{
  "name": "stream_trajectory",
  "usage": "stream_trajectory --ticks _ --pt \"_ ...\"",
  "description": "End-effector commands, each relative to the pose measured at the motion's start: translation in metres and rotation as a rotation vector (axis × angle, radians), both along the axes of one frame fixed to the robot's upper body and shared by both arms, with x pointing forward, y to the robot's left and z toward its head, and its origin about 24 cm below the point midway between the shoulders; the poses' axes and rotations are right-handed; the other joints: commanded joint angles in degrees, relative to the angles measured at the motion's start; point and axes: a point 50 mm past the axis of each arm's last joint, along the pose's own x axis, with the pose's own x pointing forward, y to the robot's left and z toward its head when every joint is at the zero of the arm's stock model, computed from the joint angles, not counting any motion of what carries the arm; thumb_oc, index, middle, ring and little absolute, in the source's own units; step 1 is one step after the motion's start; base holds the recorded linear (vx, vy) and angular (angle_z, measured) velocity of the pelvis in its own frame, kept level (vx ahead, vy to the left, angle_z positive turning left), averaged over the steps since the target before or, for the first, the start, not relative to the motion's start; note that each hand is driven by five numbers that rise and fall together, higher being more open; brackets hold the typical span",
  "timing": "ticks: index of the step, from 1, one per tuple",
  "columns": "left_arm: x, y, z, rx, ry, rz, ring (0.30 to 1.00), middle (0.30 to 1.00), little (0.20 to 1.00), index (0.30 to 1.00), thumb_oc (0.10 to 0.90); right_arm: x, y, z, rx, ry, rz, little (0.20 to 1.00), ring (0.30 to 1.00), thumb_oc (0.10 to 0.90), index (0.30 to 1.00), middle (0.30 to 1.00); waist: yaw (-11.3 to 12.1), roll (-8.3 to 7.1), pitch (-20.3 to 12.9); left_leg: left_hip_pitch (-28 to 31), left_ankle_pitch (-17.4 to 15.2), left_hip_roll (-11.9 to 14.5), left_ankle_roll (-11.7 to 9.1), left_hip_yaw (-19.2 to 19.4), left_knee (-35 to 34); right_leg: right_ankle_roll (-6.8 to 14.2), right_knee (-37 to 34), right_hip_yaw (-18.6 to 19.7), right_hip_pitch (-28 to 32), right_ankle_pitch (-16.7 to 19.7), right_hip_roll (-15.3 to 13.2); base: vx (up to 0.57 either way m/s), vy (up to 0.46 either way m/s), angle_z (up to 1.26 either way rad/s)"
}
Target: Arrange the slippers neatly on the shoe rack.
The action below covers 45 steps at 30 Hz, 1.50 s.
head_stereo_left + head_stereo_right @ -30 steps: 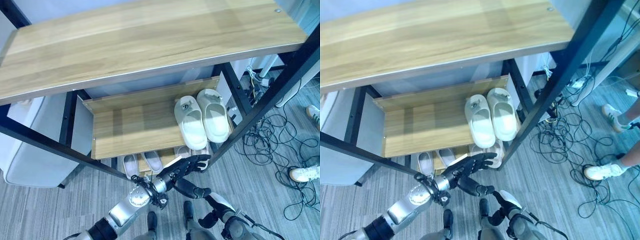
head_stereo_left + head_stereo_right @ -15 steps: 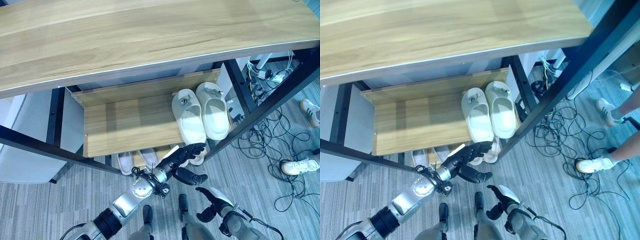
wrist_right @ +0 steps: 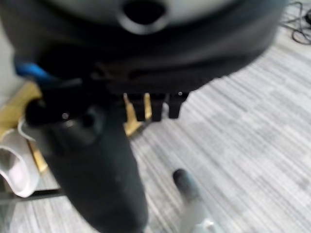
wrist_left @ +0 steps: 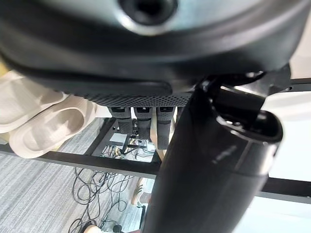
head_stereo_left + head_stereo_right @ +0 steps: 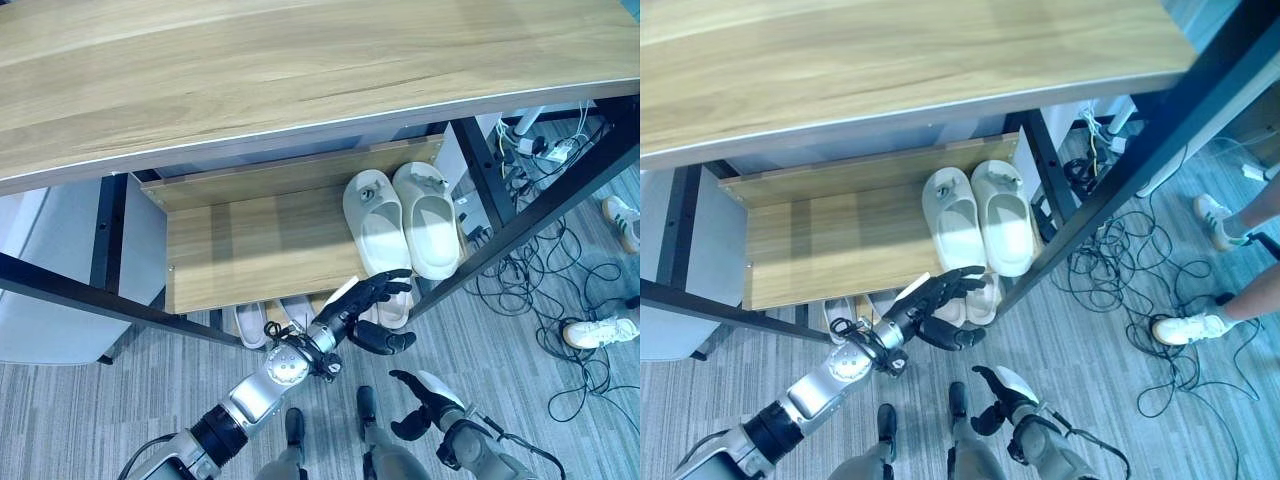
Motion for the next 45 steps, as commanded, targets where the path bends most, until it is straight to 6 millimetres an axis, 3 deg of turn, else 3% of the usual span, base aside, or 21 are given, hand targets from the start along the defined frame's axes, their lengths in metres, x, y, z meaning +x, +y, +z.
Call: stream_trajectory --ticks 1,10,21,31,36,38,42,45 --pt "0.01 -0.026 0.051 -0.173 -0.221 -0.048 0.9 0.9 0.9 0.9 0.8 0.004 0.004 0.012 0.045 -0.081 0.022 0.9 0.9 0.8 0.9 0.9 -0.7 -1.99 -3.3 -4.6 0.3 -2.1 0.4 -1.3 0.1 3.0 0.3 -2.7 2.0 -7.8 -0.8 0.0 0.0 0.0" --pt "0.002 -0.021 0.037 -0.177 -0.149 -0.081 0.9 0.9 0.9 0.9 0.8 0.0 0.004 0.009 0.046 -0.055 0.023 0.9 0.9 0.8 0.9 0.9 -0.3 -1.8 -4.0 -3.5 0.1 -2.0 0.4 -1.3 0.1 2.9 0.3 -2.8 3.3 -8.2 -0.9 0.0 0.0 0.0" --pt "-0.025 0.008 -0.002 -0.15 0.046 -0.114 0.9 0.9 0.9 0.9 0.8 -0.001 0.01 0.0 0.052 -0.01 0.015 0.9 0.9 0.8 0.9 0.9 2.0 -1.99 -6.4 -0.1 -0.6 -2.4 0.3 -2.4 0.1 2.7 0.5 -5.0 7.6 -9.4 -1.3 0.01 0.001 0.08" --pt "-0.038 0.034 -0.031 -0.081 0.146 -0.059 0.9 0.9 0.9 0.9 0.8 -0.004 0.012 -0.005 0.066 0.014 -0.012 0.9 0.9 0.8 0.9 0.9 3.5 -2.69 -8.1 1.4 -0.7 -2.6 0.2 -3.6 0.1 2.6 0.6 -6.7 9.7 -9.8 -1.5 0.0 -0.002 0.12" --pt "-0.055 0.067 -0.067 0.074 0.236 0.028 0.9 0.9 0.9 0.9 0.8 -0.019 0.01 -0.024 0.049 0.106 -0.074 0.9 0.9 0.8 0.9 0.9 5.3 -2.74 -8.8 1.8 -0.3 -2.9 0.1 -5.5 0.1 2.4 0.6 -8.3 11.2 -9.9 -1.6 0.0 -0.002 0.19" --pt "-0.056 0.071 -0.073 0.106 0.244 0.042 0.9 0.9 0.9 0.9 0.8 -0.019 0.011 -0.026 0.047 0.115 -0.078 0.9 0.9 0.8 0.9 0.9 5.3 -2.76 -8.9 1.9 -0.2 -3.0 0.0 -5.8 0.1 2.4 0.5 -8.8 11.4 -9.9 -1.7 0.0 0.011 0.22" --pt "-0.069 0.099 -0.111 0.269 0.338 0.174 0.9 0.9 0.9 0.9 0.8 -0.026 0.006 -0.032 0.044 0.148 -0.118 0.9 0.9 0.8 0.9 0.9 6.4 -3.0 -9.5 2.1 0.1 -3.3 0.0 -7.2 0.1 2.4 0.5 -10.1 12.3 -9.9 -2.0 0.02 0.018 0.15" --pt "-0.075 0.108 -0.124 0.324 0.378 0.217 0.9 0.9 0.9 0.9 0.8 -0.029 0.003 -0.035 0.042 0.162 -0.145 0.9 0.9 0.8 0.9 0.9 6.7 -3.17 -9.6 2.3 0.1 -3.3 0.0 -7.6 0.1 2.4 0.4 -10.7 12.8 -10.1 -2.1 0.02 0.013 0.21"
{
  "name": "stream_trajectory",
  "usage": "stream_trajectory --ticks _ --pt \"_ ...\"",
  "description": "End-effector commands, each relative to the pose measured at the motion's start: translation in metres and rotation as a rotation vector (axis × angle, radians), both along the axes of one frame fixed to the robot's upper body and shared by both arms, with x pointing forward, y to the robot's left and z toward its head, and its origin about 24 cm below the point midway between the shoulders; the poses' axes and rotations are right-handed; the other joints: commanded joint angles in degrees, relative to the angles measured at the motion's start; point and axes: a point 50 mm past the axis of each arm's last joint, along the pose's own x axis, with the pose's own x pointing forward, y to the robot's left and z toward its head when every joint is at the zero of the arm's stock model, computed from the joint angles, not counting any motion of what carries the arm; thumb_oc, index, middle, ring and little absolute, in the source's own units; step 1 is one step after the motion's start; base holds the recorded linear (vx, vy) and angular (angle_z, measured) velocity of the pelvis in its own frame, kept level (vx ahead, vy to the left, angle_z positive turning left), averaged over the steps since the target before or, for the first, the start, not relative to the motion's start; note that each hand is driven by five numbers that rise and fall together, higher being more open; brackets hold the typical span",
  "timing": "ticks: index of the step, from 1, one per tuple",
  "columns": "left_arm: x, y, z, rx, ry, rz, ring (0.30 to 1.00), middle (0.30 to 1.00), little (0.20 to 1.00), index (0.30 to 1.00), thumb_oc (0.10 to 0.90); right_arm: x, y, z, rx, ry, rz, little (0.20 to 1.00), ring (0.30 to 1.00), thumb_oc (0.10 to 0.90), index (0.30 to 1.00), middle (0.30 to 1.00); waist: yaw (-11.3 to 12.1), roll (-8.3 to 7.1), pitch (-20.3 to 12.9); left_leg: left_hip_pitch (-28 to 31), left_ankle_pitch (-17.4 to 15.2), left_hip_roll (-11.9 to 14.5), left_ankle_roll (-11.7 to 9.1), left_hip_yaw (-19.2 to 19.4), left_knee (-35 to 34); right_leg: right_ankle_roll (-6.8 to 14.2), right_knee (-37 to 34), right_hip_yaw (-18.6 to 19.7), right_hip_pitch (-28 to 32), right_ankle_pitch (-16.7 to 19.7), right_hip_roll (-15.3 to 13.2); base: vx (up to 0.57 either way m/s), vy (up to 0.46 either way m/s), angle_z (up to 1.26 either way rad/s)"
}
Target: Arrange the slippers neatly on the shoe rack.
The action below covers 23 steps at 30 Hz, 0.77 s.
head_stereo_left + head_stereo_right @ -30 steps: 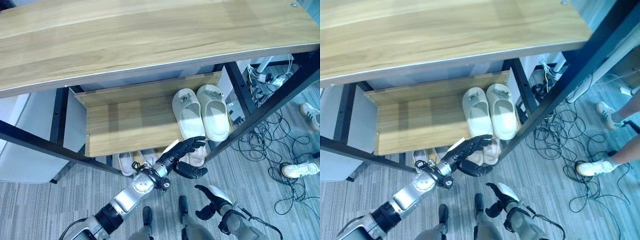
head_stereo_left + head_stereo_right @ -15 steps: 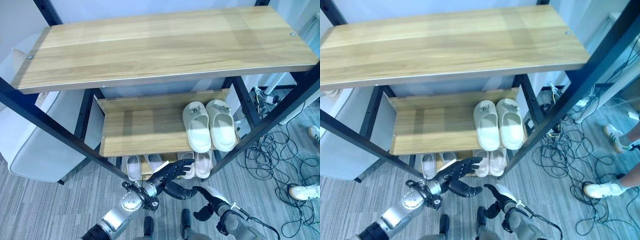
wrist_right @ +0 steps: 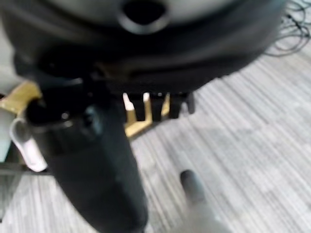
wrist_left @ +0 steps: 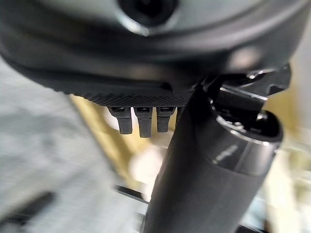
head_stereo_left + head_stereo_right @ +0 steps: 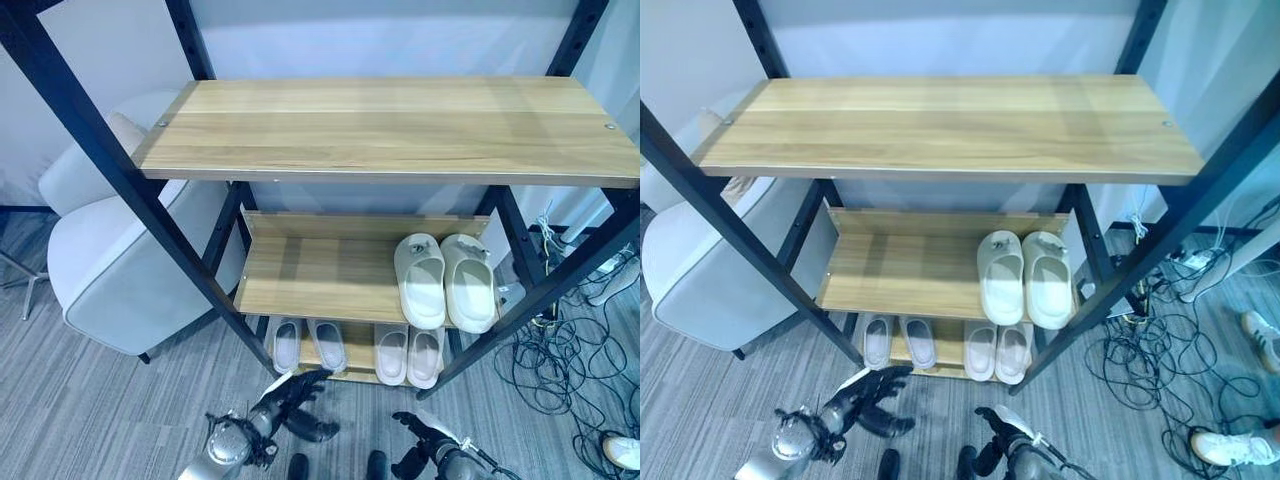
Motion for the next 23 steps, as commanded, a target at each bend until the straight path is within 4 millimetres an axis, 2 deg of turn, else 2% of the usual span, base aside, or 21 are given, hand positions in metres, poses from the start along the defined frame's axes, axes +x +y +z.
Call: stream_trajectory --ticks 1,5,6,7,11,17,19,23 --pt "0.023 -0.002 0.014 0.048 -0.167 -0.011 0.9 0.9 0.9 0.9 0.8 0.008 -0.006 0.005 0.026 -0.069 -0.08 0.9 0.9 0.8 0.9 0.9 0.7 -3.18 -3.4 -4.4 -0.1 -3.3 0.4 1.0 0.1 2.5 0.8 -2.2 2.1 -7.2 -1.4 0.04 0.012 0.14" --pt "0.019 0.012 -0.001 0.133 -0.122 0.07 0.9 0.9 0.9 0.9 0.8 0.002 -0.01 0.0 0.026 -0.041 -0.139 0.9 0.9 0.8 0.9 0.9 1.2 -3.53 -3.5 -3.8 -0.2 -3.6 0.4 0.1 0.1 2.5 0.8 -3.2 3.1 -7.4 -1.5 0.04 0.019 0.18" --pt "0.013 0.023 -0.014 0.209 -0.07 0.114 0.9 0.9 0.9 0.9 0.8 -0.004 -0.015 -0.004 0.019 -0.016 -0.19 0.9 0.9 0.8 0.9 0.9 1.5 -3.83 -3.7 -3.5 -0.3 -3.7 0.4 -0.3 0.1 2.5 0.8 -3.8 3.6 -7.6 -1.7 0.03 0.016 0.19" --pt "0.013 0.022 -0.014 0.209 -0.072 0.114 0.9 0.9 0.9 0.9 0.8 -0.003 -0.015 -0.004 0.018 -0.017 -0.19 0.9 0.9 0.8 0.9 0.9 1.4 -3.81 -3.6 -3.4 -0.3 -3.7 0.4 -0.3 0.1 2.5 0.8 -3.8 3.7 -7.6 -1.7 0.06 0.033 0.24" --pt "-0.006 0.049 -0.039 0.339 0.078 0.267 0.9 0.9 0.9 0.9 0.8 -0.021 -0.028 -0.014 0.014 0.053 -0.361 0.9 0.9 0.8 0.9 0.9 1.3 -4.33 -4.4 -2.2 -1.0 -3.7 0.6 -0.5 0.1 2.6 0.8 -4.2 5.0 -7.9 -1.8 0.06 0.035 0.12" --pt "-0.02 0.063 -0.048 0.373 0.167 0.358 0.9 0.9 0.9 0.9 0.8 -0.039 -0.037 -0.019 0.005 0.105 -0.459 0.9 0.9 0.8 0.9 0.9 0.9 -4.65 -4.8 -1.2 -1.6 -3.7 0.8 -0.4 0.1 2.6 0.9 -4.1 5.8 -8.1 -1.9 0.04 0.029 0.0" --pt "-0.031 0.07 -0.052 0.398 0.217 0.384 0.9 0.9 0.9 0.9 0.8 -0.053 -0.039 -0.024 -0.002 0.154 -0.499 0.9 0.9 0.8 0.9 0.9 0.6 -4.75 -5.2 -0.6 -2.1 -3.7 1.0 -0.3 0.1 2.5 1.0 -4.0 6.2 -8.3 -1.9 0.05 0.039 0.0" --pt "-0.046 0.077 -0.058 0.418 0.285 0.414 0.9 0.9 0.9 0.9 0.8 -0.057 -0.039 -0.025 0.004 0.174 -0.51 0.9 0.9 0.8 0.9 0.9 0.4 -5.06 -5.4 0.3 -2.6 -3.7 1.3 0.2 0.1 2.7 1.1 -3.4 6.5 -8.3 -2.0 0.02 0.026 -0.02"
